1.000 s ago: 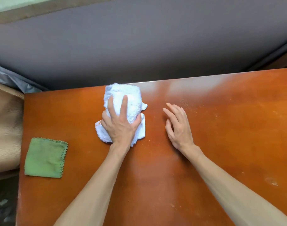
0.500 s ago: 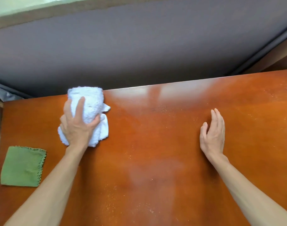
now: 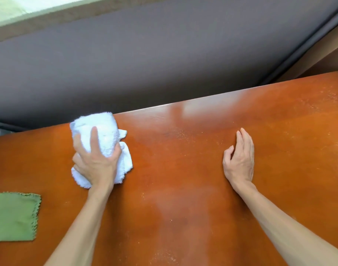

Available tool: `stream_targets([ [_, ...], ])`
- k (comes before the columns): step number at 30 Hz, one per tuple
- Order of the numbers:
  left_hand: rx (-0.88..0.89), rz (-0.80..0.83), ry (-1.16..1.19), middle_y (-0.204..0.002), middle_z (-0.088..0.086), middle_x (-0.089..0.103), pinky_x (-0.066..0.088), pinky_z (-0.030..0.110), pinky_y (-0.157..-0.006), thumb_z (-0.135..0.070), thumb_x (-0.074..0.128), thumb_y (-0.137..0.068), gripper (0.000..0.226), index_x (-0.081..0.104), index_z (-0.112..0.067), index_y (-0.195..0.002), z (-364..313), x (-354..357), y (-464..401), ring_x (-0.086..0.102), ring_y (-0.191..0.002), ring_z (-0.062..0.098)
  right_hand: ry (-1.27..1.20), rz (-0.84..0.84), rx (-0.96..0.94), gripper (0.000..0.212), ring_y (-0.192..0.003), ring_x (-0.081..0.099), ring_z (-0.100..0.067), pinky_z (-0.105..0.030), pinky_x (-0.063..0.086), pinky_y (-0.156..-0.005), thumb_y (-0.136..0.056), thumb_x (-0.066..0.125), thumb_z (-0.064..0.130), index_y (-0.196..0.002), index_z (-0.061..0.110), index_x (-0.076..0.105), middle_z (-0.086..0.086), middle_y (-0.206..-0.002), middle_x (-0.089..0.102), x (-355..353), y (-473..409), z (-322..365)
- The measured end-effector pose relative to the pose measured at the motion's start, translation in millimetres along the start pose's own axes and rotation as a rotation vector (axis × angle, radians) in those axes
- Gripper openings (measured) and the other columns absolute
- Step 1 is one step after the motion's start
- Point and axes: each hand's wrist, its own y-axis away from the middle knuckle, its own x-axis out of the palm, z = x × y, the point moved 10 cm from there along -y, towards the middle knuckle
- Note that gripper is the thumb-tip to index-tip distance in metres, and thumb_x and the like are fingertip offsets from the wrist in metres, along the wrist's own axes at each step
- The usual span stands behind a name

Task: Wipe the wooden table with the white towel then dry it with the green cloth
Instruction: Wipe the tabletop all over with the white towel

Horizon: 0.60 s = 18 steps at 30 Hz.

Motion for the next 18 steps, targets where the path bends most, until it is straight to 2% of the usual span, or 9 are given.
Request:
stream_targets([
  [4, 0.129, 0.040, 0.013, -0.156, 0.008, 0.031, 0.045, 0.048, -0.080, -0.065, 0.062, -0.077, 0.077, 0.042, -0.038, -0.146, -70, 24, 32, 0.052, -0.109, 0.042, 0.014, -0.015, -0.007, 0.053, -0.147, 0.033, -0.027, -0.044, 0.032, -0.120, -0.099, 0.042, 0.020, -0.150, 0.006, 0.041, -0.012, -0.157, 0.039, 0, -1, 1],
  [8, 0.249, 0.065, -0.004, -0.154, 0.005, 0.029, 0.047, 0.047, -0.082, -0.066, 0.063, -0.079, 0.077, 0.039, -0.040, -0.148, -100, 32, 47, 0.049, -0.114, 0.038, 0.024, -0.010, -0.007, 0.054, -0.147, 0.032, -0.028, -0.044, 0.030, -0.120, -0.099, 0.039, 0.022, -0.149, 0.005, 0.041, -0.012, -0.157, 0.038, -1, 2, -1],
  [12, 0.450, 0.074, 0.094, -0.151, 0.006, 0.041, 0.049, 0.044, -0.076, -0.067, 0.060, -0.077, 0.072, 0.047, -0.038, -0.141, -78, 23, 24, 0.053, -0.104, 0.036, 0.012, -0.009, -0.020, 0.054, -0.148, 0.031, -0.027, -0.042, 0.028, -0.121, -0.098, 0.038, 0.023, -0.149, 0.005, 0.041, -0.011, -0.158, 0.038, -2, 0, 2],
  [14, 0.507, 0.089, 0.082, -0.151, 0.008, 0.042, 0.048, 0.044, -0.076, -0.068, 0.059, -0.078, 0.072, 0.046, -0.036, -0.142, -58, 18, 9, 0.053, -0.104, 0.035, 0.009, -0.017, -0.019, 0.053, -0.148, 0.030, -0.027, -0.041, 0.028, -0.120, -0.098, 0.038, 0.022, -0.149, 0.005, 0.042, -0.011, -0.157, 0.038, -3, -1, 0],
  [16, 0.478, 0.071, 0.070, -0.152, 0.010, 0.040, 0.048, 0.044, -0.079, -0.069, 0.057, -0.080, 0.074, 0.044, -0.033, -0.144, -27, 10, -10, 0.053, -0.109, 0.037, 0.007, -0.025, -0.027, 0.053, -0.147, 0.030, -0.027, -0.041, 0.028, -0.120, -0.098, 0.038, 0.022, -0.148, 0.005, 0.042, -0.011, -0.157, 0.039, -3, -1, -1],
  [18, 0.358, 0.040, 0.049, -0.155, 0.010, 0.036, 0.048, 0.045, -0.085, -0.068, 0.056, -0.082, 0.076, 0.042, -0.031, -0.146, 12, 0, -31, 0.050, -0.119, 0.036, 0.002, -0.025, -0.028, 0.054, -0.147, 0.030, -0.027, -0.039, 0.026, -0.120, -0.098, 0.037, 0.023, -0.148, 0.004, 0.042, -0.012, -0.157, 0.039, -4, -2, 0],
])
